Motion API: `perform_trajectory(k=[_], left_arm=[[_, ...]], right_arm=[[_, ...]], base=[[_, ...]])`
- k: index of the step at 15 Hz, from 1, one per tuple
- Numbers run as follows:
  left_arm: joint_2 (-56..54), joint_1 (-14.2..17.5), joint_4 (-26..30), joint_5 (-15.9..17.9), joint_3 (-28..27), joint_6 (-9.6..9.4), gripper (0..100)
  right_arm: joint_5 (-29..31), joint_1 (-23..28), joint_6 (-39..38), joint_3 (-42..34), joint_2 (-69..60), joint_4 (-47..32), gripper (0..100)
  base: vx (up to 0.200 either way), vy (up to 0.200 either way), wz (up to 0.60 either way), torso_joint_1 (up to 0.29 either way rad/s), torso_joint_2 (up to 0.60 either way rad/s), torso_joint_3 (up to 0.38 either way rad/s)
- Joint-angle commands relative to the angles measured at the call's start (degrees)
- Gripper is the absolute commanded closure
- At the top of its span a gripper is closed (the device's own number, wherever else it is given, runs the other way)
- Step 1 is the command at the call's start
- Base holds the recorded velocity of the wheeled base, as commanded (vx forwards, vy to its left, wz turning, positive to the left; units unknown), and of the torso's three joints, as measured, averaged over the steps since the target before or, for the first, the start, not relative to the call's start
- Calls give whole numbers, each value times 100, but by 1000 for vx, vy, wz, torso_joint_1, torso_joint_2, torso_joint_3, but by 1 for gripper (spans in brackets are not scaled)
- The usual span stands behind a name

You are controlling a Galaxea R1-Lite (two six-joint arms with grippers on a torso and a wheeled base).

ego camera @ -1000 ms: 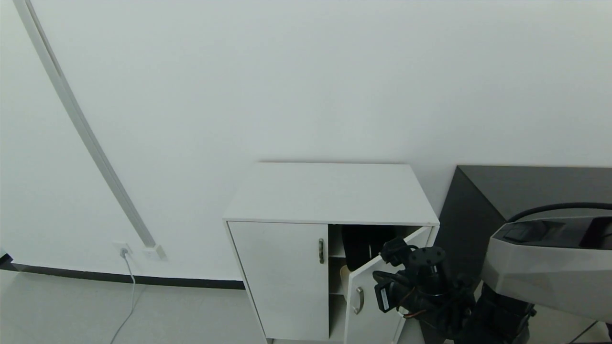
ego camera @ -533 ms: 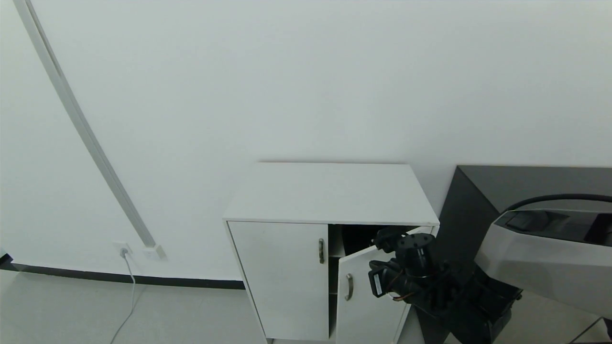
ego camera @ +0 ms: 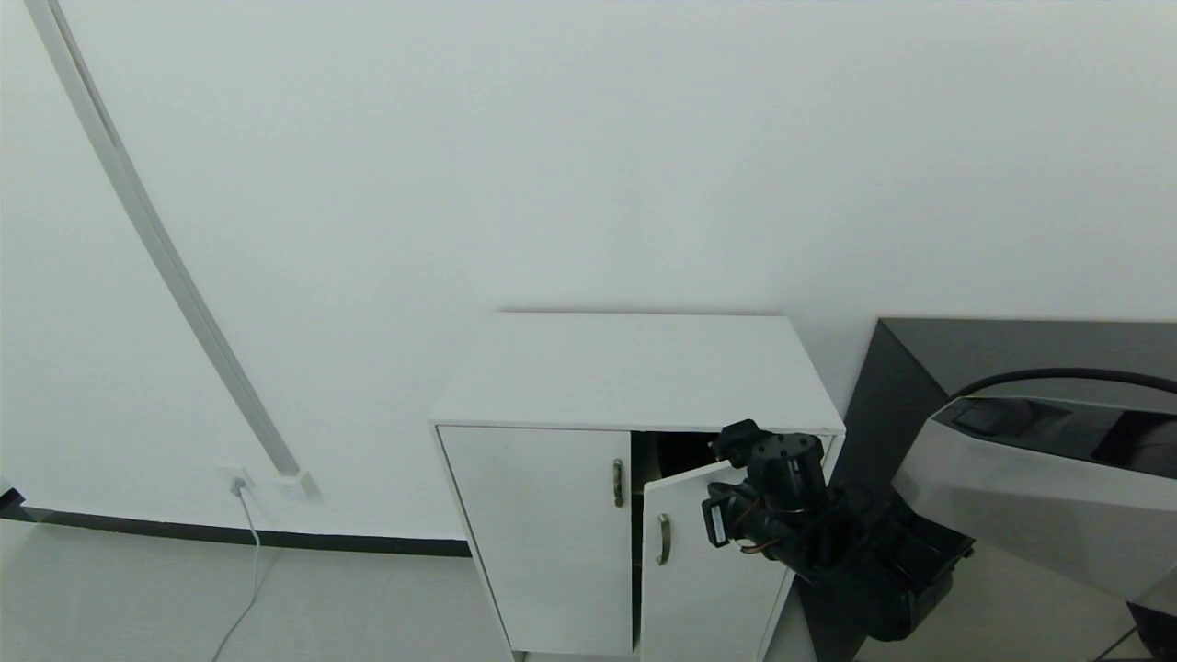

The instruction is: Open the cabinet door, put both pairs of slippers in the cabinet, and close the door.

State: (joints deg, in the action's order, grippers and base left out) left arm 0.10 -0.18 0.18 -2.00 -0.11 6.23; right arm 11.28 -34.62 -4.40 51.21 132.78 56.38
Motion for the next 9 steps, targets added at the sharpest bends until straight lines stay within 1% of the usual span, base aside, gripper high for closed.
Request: perform_trajectory(k=[1, 5, 9], left_arm=[[-1, 1, -1, -2, 2, 1, 100], [-1, 1, -1, -2, 2, 1, 100], [8, 1, -1, -2, -7, 1, 100]], right_arm=[[-3, 43, 9, 117, 125, 4, 100], [6, 157, 18, 495, 284, -22, 100], [15, 245, 18, 970, 345, -409, 100]], base=[[0, 0, 0, 0, 0, 0], [0, 0, 0, 0, 0, 0], [0, 0, 0, 0, 0, 0]])
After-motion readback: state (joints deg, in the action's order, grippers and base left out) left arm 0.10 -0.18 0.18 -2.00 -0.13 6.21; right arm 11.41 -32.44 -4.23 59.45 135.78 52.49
